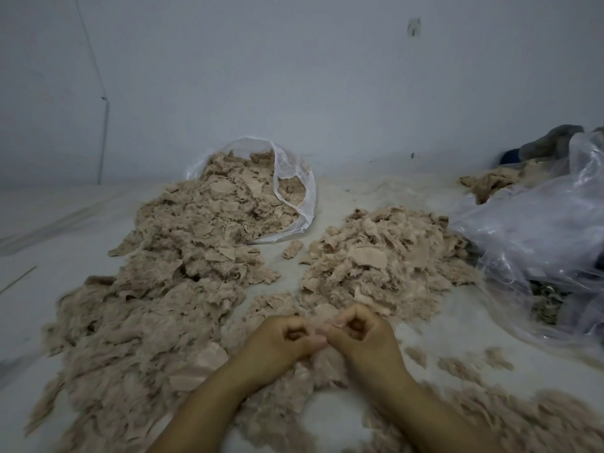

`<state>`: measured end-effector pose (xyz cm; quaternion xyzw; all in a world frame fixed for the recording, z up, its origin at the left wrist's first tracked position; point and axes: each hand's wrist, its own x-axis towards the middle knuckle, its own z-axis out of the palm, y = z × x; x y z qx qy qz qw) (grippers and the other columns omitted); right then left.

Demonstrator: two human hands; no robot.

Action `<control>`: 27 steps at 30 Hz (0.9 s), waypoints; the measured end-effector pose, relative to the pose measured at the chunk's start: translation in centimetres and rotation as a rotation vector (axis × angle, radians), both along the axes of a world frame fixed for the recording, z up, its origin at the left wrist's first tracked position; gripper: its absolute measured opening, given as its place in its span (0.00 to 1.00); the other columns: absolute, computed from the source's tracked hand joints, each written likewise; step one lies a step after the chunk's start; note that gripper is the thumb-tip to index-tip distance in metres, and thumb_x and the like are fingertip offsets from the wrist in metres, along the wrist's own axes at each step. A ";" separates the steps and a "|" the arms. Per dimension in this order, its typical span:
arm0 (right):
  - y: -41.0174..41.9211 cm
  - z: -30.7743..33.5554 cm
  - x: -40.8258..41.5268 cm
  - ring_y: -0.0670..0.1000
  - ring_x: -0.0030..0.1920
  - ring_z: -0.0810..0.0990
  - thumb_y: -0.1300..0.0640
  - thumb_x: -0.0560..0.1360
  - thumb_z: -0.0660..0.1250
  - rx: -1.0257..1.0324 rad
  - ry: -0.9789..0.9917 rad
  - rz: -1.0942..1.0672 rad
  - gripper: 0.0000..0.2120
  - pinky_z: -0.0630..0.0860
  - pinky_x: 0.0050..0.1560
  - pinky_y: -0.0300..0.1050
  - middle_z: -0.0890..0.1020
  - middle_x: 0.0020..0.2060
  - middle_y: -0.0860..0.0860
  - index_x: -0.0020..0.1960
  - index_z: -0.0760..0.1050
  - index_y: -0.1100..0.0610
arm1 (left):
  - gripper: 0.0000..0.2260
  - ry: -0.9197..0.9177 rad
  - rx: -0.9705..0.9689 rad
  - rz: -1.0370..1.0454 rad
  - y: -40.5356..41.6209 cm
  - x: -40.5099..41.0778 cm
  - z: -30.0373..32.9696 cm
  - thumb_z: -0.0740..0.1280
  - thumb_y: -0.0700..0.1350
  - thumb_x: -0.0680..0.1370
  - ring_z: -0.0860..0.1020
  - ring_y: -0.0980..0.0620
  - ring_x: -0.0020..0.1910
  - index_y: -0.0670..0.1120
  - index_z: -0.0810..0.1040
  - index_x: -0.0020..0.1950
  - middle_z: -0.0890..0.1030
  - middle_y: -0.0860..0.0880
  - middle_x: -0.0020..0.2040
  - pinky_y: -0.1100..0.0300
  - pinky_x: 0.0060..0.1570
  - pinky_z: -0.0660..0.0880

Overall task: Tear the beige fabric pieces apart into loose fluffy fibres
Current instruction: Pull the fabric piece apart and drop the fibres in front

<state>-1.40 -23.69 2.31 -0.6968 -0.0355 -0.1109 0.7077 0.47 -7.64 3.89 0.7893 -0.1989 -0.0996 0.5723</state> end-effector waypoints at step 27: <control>-0.3 -0.4 1.3 0.45 0.57 0.74 0.55 0.82 0.57 -0.874 -0.162 0.340 0.14 0.67 0.56 0.31 0.77 0.60 0.48 0.65 0.73 0.51 | 0.09 -0.130 0.130 0.007 3.6 1.5 0.0 0.70 0.57 0.72 0.80 0.59 0.43 0.54 0.83 0.47 0.84 0.52 0.44 0.69 0.44 0.74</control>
